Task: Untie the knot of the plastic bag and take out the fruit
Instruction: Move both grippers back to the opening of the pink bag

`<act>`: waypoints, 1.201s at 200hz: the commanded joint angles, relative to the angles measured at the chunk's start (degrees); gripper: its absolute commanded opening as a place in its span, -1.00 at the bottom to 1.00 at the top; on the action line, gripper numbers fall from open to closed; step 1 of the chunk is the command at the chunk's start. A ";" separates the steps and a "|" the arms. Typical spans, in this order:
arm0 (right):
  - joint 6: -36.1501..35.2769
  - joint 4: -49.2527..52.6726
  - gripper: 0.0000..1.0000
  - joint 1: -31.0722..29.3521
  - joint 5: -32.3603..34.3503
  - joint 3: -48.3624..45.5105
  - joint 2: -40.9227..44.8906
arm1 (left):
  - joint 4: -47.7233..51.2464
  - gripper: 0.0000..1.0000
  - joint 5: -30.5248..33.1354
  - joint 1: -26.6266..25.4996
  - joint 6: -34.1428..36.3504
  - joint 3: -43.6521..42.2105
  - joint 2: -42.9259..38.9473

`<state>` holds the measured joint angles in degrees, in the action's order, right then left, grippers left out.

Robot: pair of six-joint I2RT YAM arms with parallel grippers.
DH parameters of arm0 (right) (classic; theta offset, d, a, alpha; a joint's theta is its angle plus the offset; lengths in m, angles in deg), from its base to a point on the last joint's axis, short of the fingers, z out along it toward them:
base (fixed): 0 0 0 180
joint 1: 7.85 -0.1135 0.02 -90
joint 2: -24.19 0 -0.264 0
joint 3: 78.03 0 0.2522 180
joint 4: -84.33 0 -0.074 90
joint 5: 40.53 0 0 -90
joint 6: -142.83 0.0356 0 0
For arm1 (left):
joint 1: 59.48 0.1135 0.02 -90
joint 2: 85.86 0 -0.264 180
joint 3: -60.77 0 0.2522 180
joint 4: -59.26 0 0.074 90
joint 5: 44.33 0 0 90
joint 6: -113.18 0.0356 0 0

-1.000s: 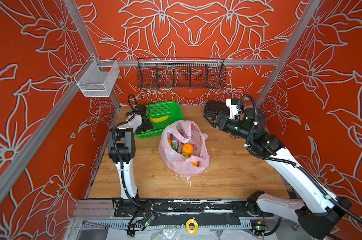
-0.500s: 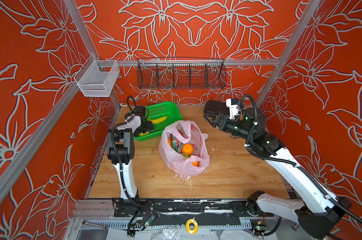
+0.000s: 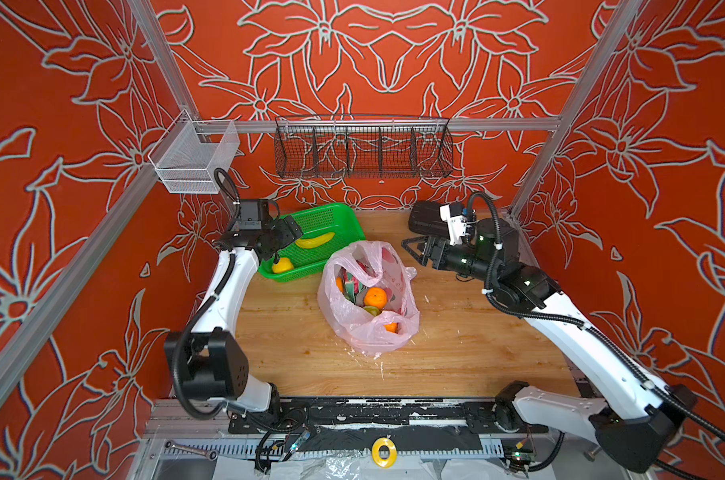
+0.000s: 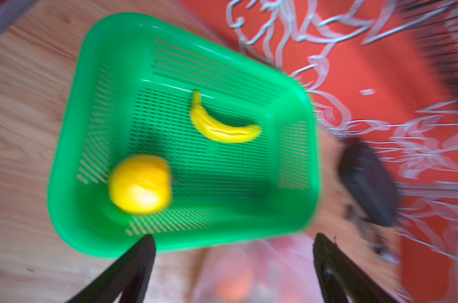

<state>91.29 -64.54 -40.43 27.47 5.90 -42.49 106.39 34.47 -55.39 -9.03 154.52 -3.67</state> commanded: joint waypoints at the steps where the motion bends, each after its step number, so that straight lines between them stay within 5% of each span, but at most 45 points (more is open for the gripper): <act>1: -6.01 4.67 0.58 -3.80 2.55 -0.66 -1.96 | 3.12 0.79 -6.21 -2.90 -5.35 -1.58 -4.95; 102: -6.81 4.13 0.29 -13.82 9.25 -8.86 -12.32 | 15.00 0.69 9.59 -32.04 -17.15 -20.05 -22.49; 151: -4.89 3.10 0.21 -15.35 8.01 -8.21 -18.27 | 9.38 1.00 7.39 -35.35 -19.85 -27.96 -20.71; 203: -3.76 -0.17 0.13 -17.96 2.72 -10.77 -19.66 | 5.41 1.00 1.55 -35.73 -17.69 -28.64 -11.86; 240: -3.70 0.68 0.04 -20.78 4.77 -13.01 -21.35 | 4.88 0.51 0.86 -37.68 -17.30 -31.39 -9.25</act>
<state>86.72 -63.80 -59.84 32.34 -5.38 -62.11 111.79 36.65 -91.58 -26.51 125.21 -13.74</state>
